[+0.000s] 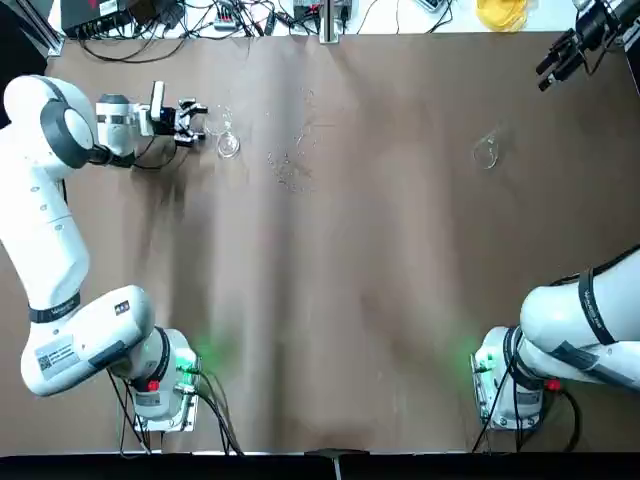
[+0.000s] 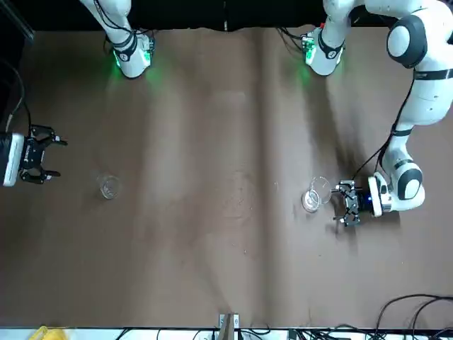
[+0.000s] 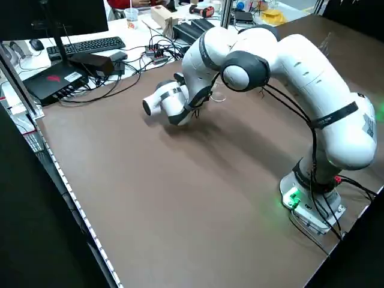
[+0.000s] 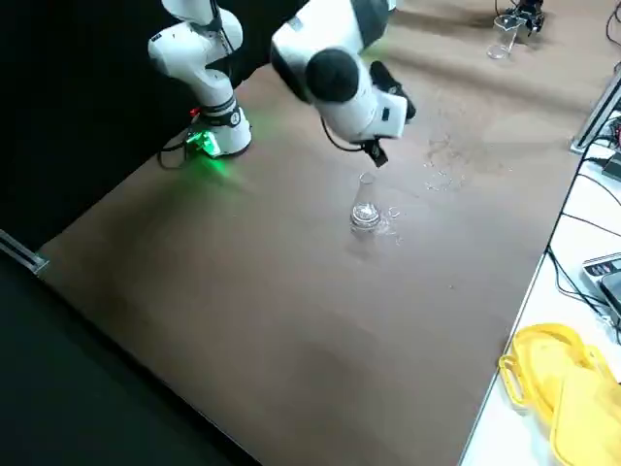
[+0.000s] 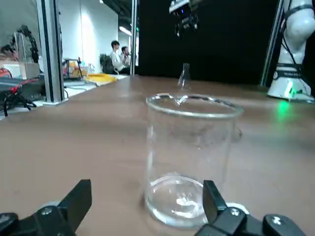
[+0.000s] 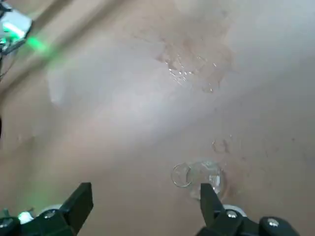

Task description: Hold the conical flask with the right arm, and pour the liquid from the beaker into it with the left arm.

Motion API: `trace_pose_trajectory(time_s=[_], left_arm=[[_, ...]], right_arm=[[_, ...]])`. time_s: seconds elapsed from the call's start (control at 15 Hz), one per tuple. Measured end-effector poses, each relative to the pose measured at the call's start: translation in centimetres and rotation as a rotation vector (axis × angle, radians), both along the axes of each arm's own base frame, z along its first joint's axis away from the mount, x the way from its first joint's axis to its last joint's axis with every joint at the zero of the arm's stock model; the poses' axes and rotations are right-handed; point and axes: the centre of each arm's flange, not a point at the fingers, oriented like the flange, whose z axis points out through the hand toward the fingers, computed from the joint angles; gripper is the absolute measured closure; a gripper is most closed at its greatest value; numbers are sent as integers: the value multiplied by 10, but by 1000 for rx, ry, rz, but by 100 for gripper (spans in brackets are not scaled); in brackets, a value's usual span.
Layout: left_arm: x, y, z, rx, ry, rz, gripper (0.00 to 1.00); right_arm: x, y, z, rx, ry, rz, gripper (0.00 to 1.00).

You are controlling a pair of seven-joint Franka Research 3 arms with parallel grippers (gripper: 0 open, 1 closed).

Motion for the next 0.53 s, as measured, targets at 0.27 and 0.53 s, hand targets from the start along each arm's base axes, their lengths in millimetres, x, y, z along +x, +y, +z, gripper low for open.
trace_pose_trajectory(time_s=[0.27,0.53], left_arm=[[6,-34,1,-32,-2,-22,0],[6,-43,-1,-36,-1,-33,0]], right_arm=[[-9,-20,-43,208,-62,134,3],[-21,-45,-113,465,-225,280,6]])
